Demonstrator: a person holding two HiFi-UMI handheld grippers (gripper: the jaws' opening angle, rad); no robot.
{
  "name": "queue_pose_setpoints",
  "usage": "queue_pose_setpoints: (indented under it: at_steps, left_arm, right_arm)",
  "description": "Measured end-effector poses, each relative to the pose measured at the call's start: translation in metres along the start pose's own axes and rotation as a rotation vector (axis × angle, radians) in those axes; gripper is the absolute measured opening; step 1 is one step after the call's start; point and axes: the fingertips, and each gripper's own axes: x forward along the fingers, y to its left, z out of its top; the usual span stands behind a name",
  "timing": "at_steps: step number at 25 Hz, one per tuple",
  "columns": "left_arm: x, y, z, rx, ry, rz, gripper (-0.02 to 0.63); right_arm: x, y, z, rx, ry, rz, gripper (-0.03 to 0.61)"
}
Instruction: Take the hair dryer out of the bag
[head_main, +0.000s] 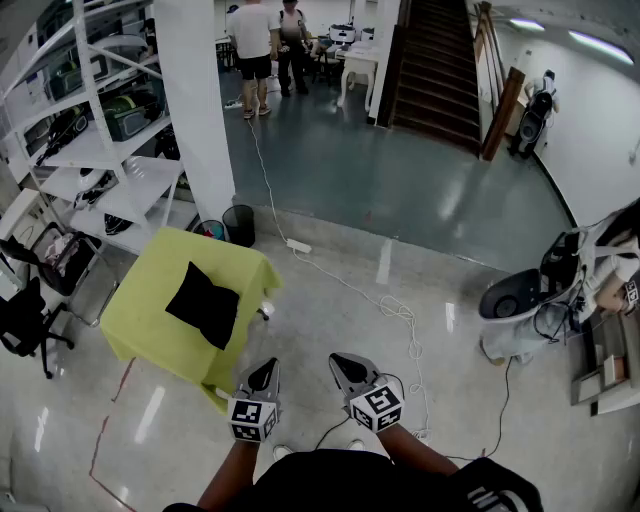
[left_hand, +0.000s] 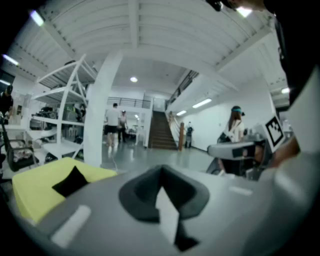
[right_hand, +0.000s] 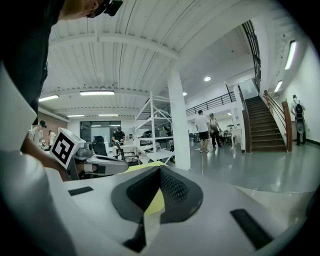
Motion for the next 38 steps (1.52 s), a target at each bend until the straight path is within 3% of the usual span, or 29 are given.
queue_pose_setpoints:
  at_steps: [15, 19, 30, 38]
  left_arm:
    - [-0.001, -0.027, 0.023, 0.024, -0.031, 0.028, 0.006]
    - [-0.007, -0.010, 0.021, 0.036, -0.032, 0.025, 0.006]
    - [-0.034, 0.037, 0.019, 0.060, -0.037, -0.005, 0.006]
    - [-0.019, 0.057, 0.021, 0.034, -0.040, 0.029, 0.006]
  right_arm:
    - [-0.038, -0.029, 0.000, 0.054, -0.018, -0.056, 0.008]
    - [-0.026, -0.025, 0.002, 0.087, -0.042, -0.072, 0.008]
    - [0.017, 0.004, 0.023, 0.045, -0.090, -0.123, 0.008]
    - [0.034, -0.006, 0.025, 0.020, -0.070, -0.107, 0.008]
